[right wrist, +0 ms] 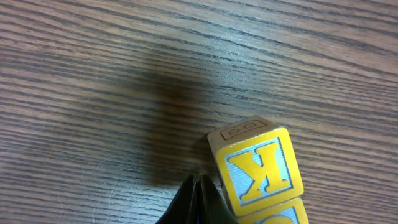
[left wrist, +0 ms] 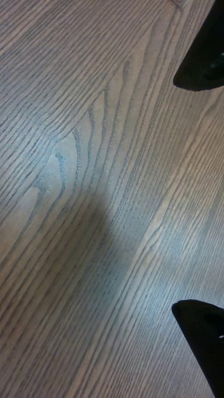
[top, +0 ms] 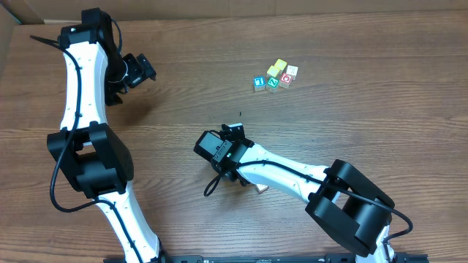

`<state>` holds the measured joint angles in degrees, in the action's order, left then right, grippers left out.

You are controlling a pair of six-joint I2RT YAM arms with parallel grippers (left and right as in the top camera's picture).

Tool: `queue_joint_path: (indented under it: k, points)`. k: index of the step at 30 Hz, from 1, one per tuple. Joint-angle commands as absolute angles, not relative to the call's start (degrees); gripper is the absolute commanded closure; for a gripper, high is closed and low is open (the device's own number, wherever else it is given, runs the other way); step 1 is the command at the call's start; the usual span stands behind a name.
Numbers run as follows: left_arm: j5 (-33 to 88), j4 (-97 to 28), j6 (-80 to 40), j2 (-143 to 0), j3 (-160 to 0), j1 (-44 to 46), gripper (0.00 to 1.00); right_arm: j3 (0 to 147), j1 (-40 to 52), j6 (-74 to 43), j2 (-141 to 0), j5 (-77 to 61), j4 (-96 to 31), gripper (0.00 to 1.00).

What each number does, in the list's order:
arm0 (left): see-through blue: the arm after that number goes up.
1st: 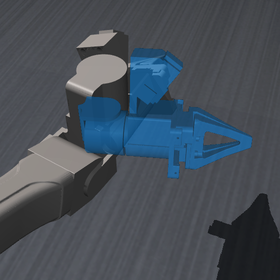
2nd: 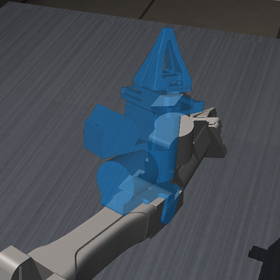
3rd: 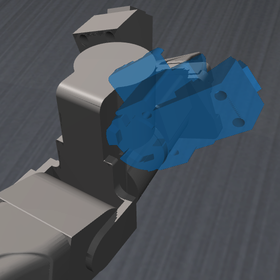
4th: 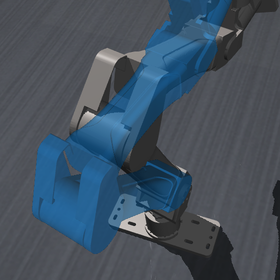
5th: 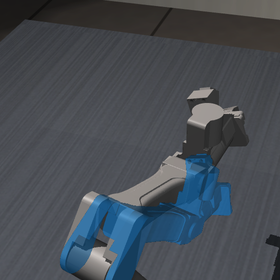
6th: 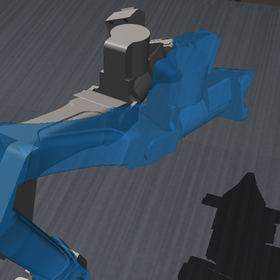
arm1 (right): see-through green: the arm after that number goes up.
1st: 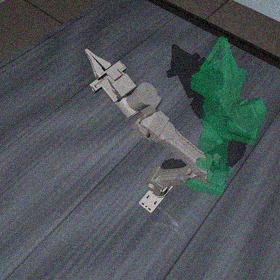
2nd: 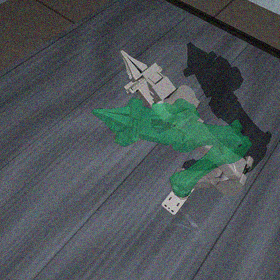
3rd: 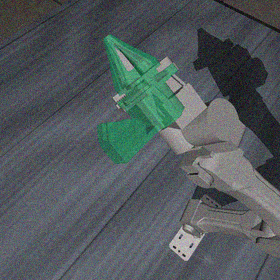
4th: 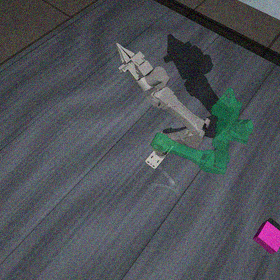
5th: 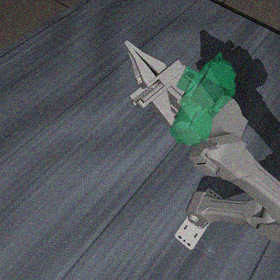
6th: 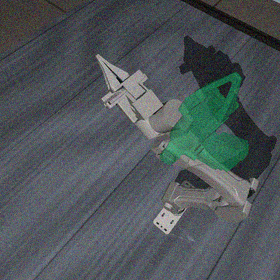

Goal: Flip 4 blocks

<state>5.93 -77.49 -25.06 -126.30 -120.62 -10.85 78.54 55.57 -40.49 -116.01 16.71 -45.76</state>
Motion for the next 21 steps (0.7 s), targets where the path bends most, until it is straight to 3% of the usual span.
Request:
queue_joint_path:
  k: [1,21]
  points:
    - [5.8,-77.3,-24.6,-125.8,-120.4,-10.5,0.0,79.8,55.2,-41.0,-116.1,16.7,-45.6,0.96]
    - [5.8,-77.3,-24.6,-125.8,-120.4,-10.5,0.0,79.8,53.3,-41.0,-116.1,17.2,-46.6,0.96]
